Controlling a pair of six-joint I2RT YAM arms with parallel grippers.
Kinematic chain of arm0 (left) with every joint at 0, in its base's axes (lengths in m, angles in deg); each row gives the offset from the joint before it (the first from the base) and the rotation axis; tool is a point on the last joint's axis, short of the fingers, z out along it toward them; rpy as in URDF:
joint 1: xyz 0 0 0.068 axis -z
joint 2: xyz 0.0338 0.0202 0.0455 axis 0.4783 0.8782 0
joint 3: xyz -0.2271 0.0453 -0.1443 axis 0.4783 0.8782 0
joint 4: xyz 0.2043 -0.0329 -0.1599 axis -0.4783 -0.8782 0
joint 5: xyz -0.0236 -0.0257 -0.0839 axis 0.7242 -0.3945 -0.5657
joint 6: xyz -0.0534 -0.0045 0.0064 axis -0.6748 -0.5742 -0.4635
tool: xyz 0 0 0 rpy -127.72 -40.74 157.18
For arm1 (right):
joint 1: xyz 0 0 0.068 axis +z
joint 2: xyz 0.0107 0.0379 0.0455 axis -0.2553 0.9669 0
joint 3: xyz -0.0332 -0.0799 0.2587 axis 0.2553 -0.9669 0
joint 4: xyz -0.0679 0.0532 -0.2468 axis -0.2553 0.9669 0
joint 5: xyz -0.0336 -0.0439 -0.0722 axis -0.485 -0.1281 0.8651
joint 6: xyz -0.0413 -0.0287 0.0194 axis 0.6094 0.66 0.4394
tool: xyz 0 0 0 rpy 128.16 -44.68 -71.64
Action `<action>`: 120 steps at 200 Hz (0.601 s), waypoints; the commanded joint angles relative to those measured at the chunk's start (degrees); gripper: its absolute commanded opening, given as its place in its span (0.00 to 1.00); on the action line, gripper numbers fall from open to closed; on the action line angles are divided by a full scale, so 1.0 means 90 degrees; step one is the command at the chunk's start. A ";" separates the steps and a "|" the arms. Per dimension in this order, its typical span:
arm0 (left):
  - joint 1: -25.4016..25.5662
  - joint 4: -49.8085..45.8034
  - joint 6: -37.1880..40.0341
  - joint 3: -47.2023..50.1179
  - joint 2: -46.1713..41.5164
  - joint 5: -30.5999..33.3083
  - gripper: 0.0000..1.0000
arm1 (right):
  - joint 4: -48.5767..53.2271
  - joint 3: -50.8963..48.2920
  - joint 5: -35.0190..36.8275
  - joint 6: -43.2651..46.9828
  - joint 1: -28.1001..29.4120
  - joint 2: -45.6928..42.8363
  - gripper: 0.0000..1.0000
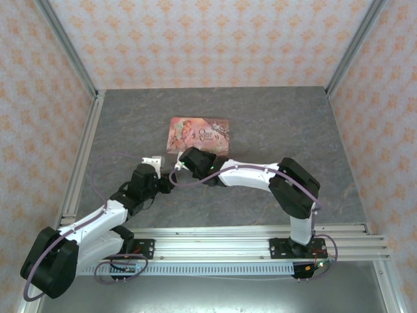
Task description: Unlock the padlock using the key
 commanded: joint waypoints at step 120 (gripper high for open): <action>-0.0053 -0.1084 -0.0439 -0.0021 -0.0925 0.0897 0.41 | -0.0807 0.0141 -0.0948 -0.0967 0.0025 -0.0400 0.00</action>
